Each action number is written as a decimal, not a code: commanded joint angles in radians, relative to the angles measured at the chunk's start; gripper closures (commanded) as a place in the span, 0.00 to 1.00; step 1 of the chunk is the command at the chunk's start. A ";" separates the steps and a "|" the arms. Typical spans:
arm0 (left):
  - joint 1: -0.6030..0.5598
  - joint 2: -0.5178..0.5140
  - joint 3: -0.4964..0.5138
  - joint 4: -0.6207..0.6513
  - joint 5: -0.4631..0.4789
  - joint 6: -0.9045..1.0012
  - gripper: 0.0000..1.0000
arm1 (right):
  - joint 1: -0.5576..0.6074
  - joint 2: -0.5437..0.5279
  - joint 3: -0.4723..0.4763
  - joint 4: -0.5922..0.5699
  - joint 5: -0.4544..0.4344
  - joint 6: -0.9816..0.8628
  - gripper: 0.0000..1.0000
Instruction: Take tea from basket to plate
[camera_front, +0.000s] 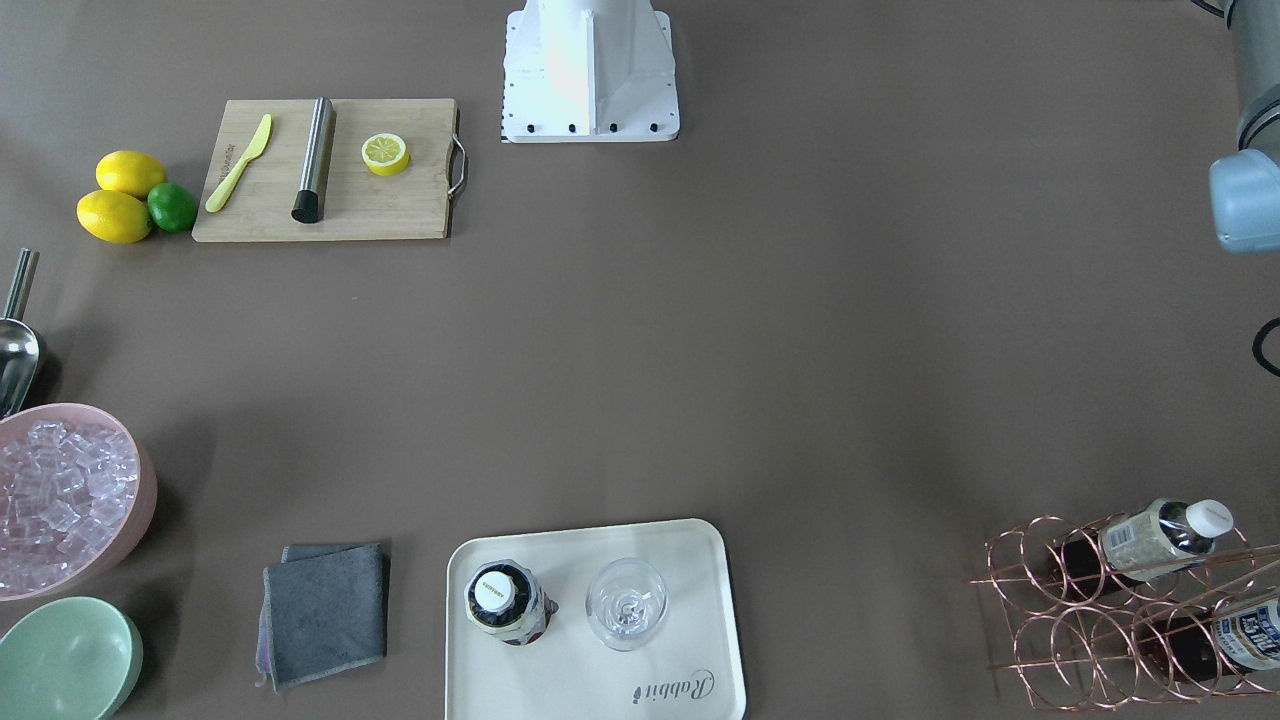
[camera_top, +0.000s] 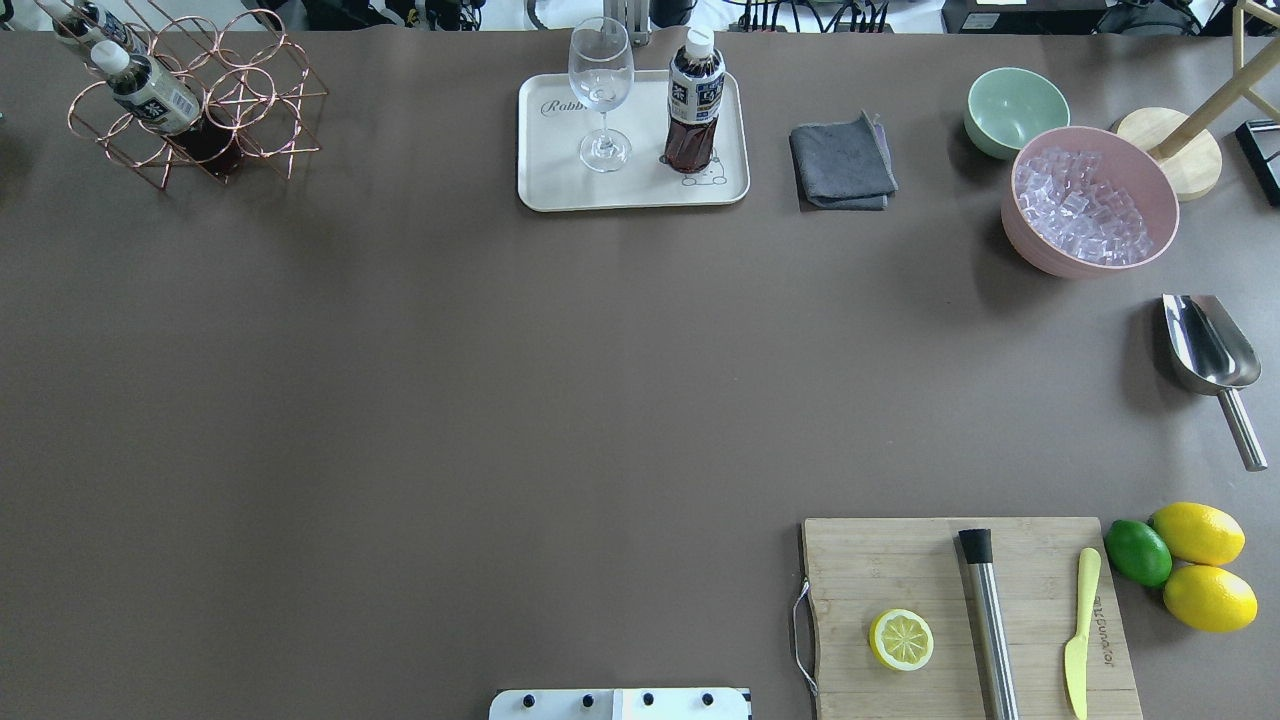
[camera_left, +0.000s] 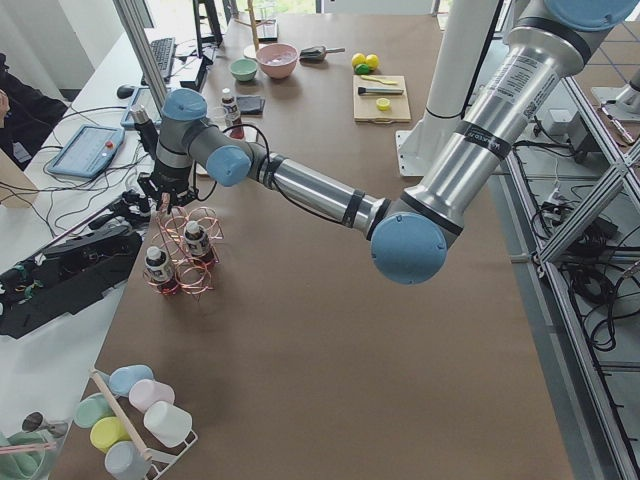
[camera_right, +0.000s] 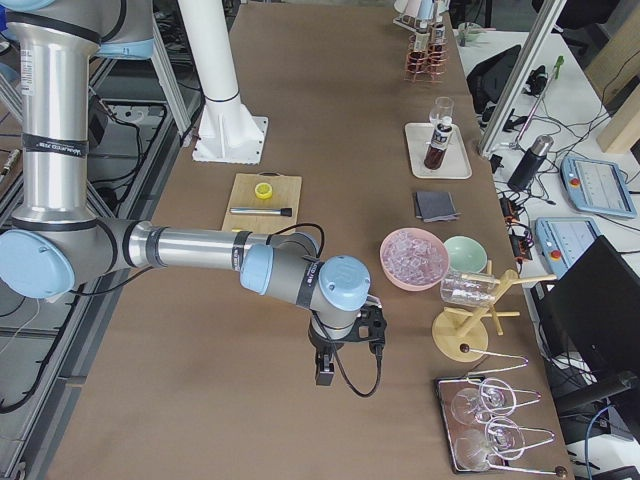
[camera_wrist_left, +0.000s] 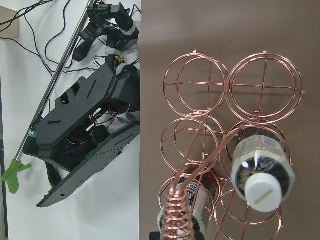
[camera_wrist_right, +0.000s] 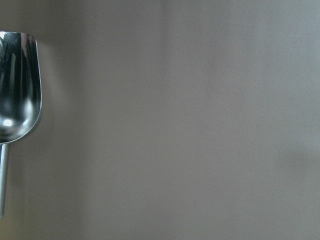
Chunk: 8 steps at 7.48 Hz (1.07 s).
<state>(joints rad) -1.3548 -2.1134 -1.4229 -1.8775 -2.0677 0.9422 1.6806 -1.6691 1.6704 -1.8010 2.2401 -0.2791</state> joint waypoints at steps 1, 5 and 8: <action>0.000 -0.005 -0.002 0.001 0.000 -0.020 0.03 | -0.001 0.003 0.000 0.000 0.001 0.000 0.00; 0.000 -0.005 -0.011 0.001 -0.002 -0.043 0.02 | -0.001 0.009 0.003 0.002 0.001 0.001 0.00; -0.033 0.003 -0.068 -0.052 0.003 -0.220 0.02 | -0.001 0.011 0.006 0.002 0.003 0.001 0.00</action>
<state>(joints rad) -1.3616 -2.1173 -1.4582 -1.8805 -2.0679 0.8612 1.6798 -1.6588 1.6766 -1.7994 2.2423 -0.2782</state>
